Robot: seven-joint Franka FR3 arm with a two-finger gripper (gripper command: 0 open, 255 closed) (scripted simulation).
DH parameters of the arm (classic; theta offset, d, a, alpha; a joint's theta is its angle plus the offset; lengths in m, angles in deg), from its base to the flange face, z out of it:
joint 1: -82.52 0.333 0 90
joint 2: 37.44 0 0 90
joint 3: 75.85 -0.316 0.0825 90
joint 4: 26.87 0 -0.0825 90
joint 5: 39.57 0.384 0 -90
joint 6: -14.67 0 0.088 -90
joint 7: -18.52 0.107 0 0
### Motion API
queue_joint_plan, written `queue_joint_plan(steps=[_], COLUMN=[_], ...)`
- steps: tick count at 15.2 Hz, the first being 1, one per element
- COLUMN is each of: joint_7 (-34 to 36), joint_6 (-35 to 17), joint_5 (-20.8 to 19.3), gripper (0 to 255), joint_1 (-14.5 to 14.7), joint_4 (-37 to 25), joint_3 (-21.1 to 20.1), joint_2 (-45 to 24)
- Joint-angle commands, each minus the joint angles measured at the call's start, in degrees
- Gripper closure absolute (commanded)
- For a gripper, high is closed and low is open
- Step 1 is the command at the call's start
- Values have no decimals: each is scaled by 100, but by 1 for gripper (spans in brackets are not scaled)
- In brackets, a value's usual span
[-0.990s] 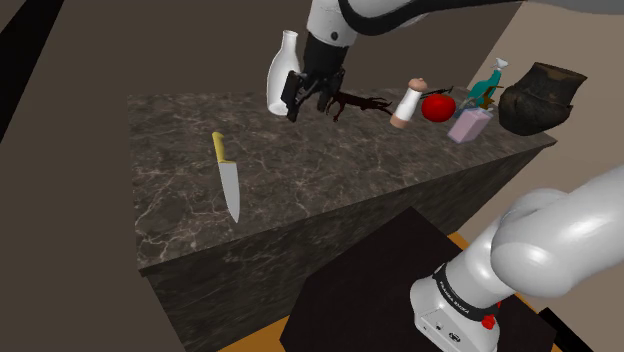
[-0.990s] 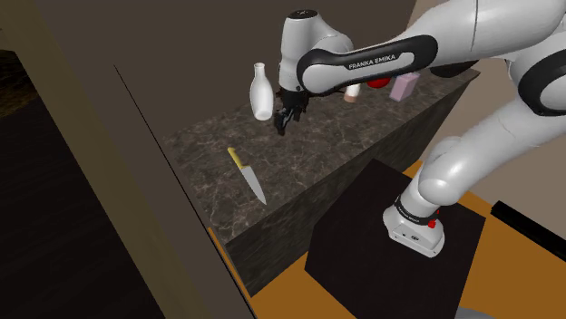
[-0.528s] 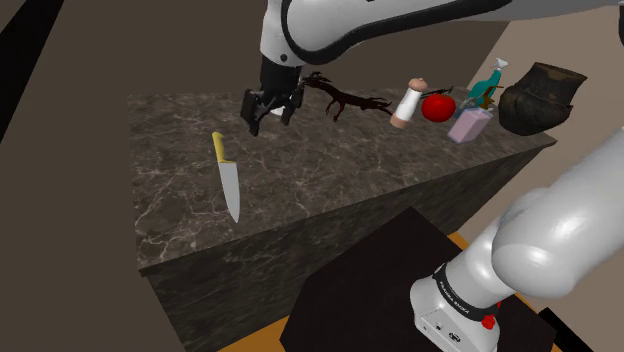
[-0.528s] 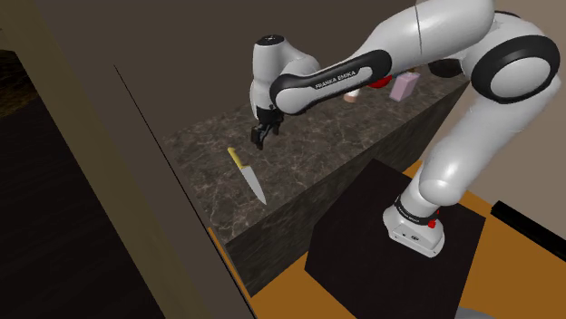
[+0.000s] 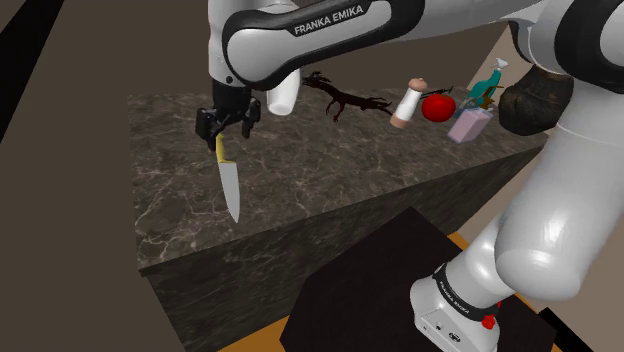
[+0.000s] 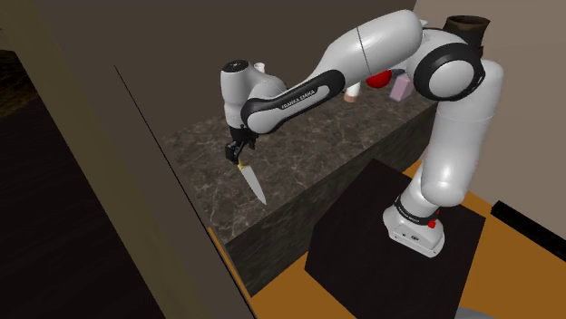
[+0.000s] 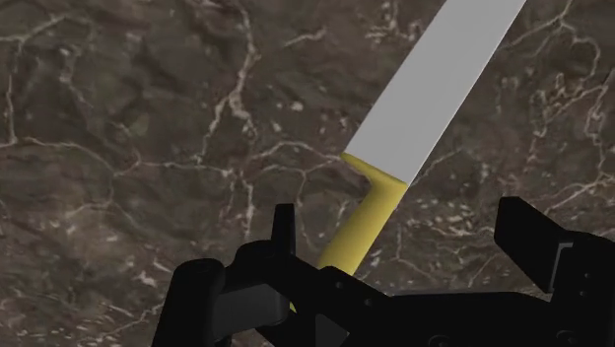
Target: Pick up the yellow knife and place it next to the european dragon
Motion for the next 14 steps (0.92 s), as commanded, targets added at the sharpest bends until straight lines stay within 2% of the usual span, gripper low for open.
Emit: queue_joint_plan(steps=[1,8,14], joint_7=[103,192,200], joint_6=[-26,-450,-484], joint_5=[-135,-277,-289], gripper=[0,0,0], joint_1=[106,157,162], joint_4=[-287,-134,-124], joint_3=[9,74,80], joint_2=[-344,-635,-660])
